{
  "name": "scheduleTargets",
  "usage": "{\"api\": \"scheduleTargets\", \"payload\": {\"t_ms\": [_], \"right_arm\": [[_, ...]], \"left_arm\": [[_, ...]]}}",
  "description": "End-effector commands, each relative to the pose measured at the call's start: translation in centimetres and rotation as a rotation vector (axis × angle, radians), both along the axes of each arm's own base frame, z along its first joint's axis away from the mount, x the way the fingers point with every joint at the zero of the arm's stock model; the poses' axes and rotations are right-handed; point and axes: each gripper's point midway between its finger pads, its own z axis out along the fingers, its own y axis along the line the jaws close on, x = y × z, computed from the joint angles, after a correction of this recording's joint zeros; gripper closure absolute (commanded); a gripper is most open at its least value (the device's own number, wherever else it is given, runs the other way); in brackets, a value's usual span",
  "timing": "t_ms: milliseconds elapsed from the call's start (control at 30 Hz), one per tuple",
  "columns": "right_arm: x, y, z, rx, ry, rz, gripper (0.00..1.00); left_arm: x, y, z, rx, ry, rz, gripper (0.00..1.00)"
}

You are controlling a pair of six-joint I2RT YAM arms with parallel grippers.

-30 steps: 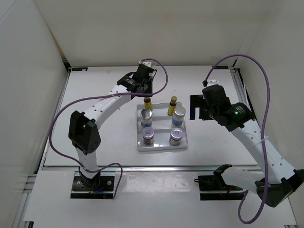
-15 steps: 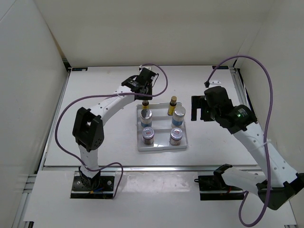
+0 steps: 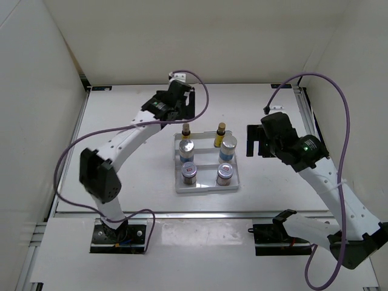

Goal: Organize the condiment bottles

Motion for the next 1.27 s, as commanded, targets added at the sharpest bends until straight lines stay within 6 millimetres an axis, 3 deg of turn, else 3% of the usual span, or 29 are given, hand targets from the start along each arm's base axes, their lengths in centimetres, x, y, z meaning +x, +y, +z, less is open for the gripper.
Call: {"api": "scheduleTargets", "payload": {"t_ms": [0,33,67,133,167,200,267,300,400,433,667,833,1233], "right_arm": [[-0.9,-1.1,1.1,0.033,-0.046,-0.053,0.0],[-1.3,-1.4,0.5,0.036,-0.038,-0.061,0.0],[-1.9,-1.5,0.6,0.062,-0.048,-0.06,0.0],[-2.4,-1.5,-0.1,0.084,-0.045,-0.063,0.0],[-2.9,-1.7,-1.0,0.092,-0.039,-0.074,0.0],[-3.2,-1.7,-1.5,0.095,-0.029,-0.067,0.0],[-3.6,-1.4,-2.2,0.117,-0.02,-0.059,0.0],[-3.7,-1.5,-2.3,0.119,-0.022,-0.059,0.0],[-3.8,-1.6,-2.7,0.105,-0.015,-0.054,0.0],[-3.7,-1.6,-2.9,0.094,-0.008,-0.048,0.0],[-3.4,-2.3,-3.9,0.042,0.03,-0.099,0.0],[-3.4,-2.6,-3.9,0.033,0.033,-0.128,0.0],[-3.4,-2.9,-4.7,0.001,0.065,-0.161,0.0]], "left_arm": [[-3.5,5.6,12.1,-0.053,-0.278,0.093,0.0],[-4.3,6.8,12.6,-0.039,-0.296,0.108,0.0],[-5.4,7.6,10.9,-0.016,-0.268,0.105,0.0],[-7.9,9.9,11.9,-0.013,-0.312,0.114,0.0],[-8.9,10.8,11.3,-0.005,-0.311,0.122,0.0],[-9.8,11.7,8.5,0.035,-0.275,0.129,0.0],[-12.1,14.0,8.6,0.026,-0.318,0.163,0.0],[-13.0,14.7,5.9,0.059,-0.279,0.158,0.0],[-15.1,17.0,5.1,0.056,-0.33,0.19,0.0],[-15.9,17.9,3.5,0.069,-0.329,0.202,0.0],[-15.7,17.5,3.2,0.073,-0.478,0.11,0.0],[-15.2,18.7,2.6,0.095,-0.481,0.159,0.0],[-14.5,17.6,0.3,0.106,-0.426,0.124,0.0]]}}
